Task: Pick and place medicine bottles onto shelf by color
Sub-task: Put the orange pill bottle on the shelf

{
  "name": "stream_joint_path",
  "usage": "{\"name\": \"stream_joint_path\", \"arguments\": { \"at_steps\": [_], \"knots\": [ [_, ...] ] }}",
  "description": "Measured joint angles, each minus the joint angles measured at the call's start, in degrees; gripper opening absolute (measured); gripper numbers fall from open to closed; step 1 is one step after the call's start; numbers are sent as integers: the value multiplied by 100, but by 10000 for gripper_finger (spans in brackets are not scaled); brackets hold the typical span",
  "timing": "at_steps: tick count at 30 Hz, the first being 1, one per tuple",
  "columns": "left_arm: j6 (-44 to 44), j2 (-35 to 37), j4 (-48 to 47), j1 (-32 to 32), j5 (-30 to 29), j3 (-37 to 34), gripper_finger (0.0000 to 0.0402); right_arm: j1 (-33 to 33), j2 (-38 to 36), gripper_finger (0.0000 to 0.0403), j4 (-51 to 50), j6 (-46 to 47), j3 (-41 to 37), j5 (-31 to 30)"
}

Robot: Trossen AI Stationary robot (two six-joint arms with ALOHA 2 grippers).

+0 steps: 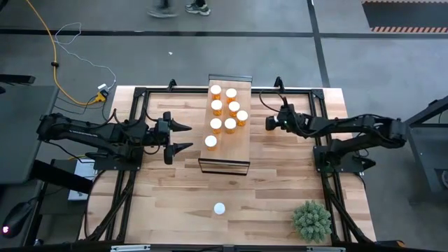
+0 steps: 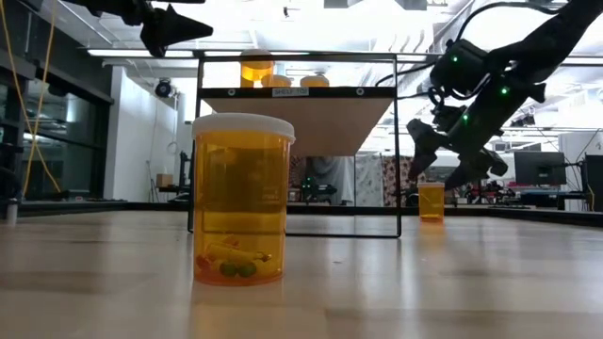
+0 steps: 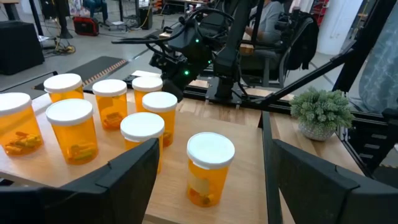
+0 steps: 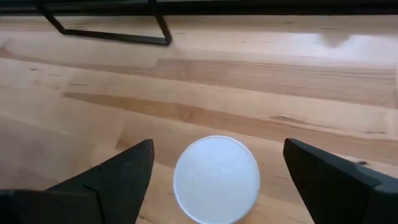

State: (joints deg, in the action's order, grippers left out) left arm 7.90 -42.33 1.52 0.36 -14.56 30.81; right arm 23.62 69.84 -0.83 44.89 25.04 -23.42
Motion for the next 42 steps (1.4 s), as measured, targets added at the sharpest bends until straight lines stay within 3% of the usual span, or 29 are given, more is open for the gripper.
{"name": "stream_joint_path", "arguments": {
  "at_steps": [9, 20, 42],
  "knots": [
    [0, -2, 0, 0, 0, 0, 294, -4, 0, 349, -66, -189, 0, 439],
    [-13, -2, -2, -2, 41, 0, 294, -2, -2, 346, -205, -193, 0, 370],
    [0, -2, -2, -2, 40, 0, 294, -2, -3, 214, -181, -386, 0, 346]
  ]
}}
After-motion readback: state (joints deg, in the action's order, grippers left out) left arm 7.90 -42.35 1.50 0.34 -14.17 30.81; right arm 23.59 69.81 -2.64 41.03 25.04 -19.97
